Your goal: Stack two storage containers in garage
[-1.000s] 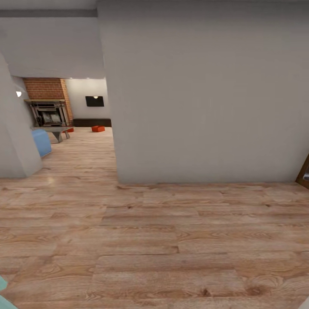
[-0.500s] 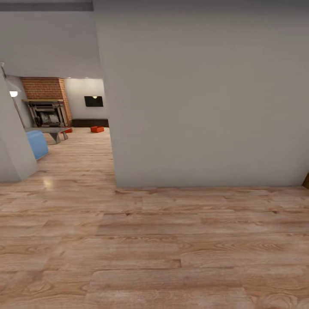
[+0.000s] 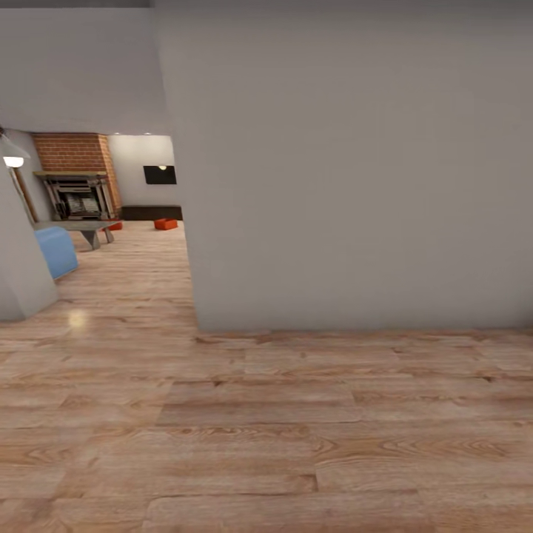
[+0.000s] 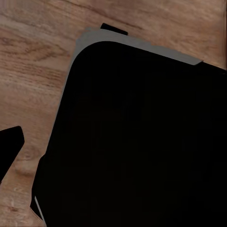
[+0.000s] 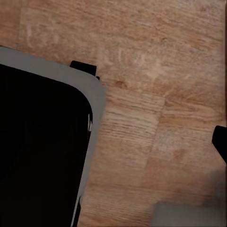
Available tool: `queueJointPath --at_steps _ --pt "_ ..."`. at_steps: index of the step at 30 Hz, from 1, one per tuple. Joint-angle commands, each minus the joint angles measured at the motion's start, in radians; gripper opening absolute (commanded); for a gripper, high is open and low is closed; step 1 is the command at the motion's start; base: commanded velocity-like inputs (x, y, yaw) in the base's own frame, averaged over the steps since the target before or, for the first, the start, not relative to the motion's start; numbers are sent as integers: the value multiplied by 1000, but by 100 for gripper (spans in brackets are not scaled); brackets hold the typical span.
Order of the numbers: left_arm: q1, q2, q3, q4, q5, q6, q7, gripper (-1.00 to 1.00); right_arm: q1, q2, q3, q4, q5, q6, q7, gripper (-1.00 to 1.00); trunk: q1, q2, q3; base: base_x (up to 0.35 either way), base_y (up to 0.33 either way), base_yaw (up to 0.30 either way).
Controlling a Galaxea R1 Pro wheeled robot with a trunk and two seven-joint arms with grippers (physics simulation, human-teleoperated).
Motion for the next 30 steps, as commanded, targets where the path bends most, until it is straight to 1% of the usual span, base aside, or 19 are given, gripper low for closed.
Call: queueJointPath --at_steps 1,8,10,30 --pt "0 0 5 0 1 -2 1 100 0 0 9 0 -9 -3 -1 100 1 0 -1 326 0 0" --pt "0 0 6 0 3 -4 1 100 0 0 8 0 -10 -4 -2 100 1 0 -1 326 0 4" --pt "0 0 6 0 4 -5 1 100 0 0 8 0 -8 -5 -1 100 1 0 -1 326 0 171" --pt "0 0 6 0 5 -6 1 100 0 0 3 0 -11 -7 -2 100 1 0 -1 326 0 265"
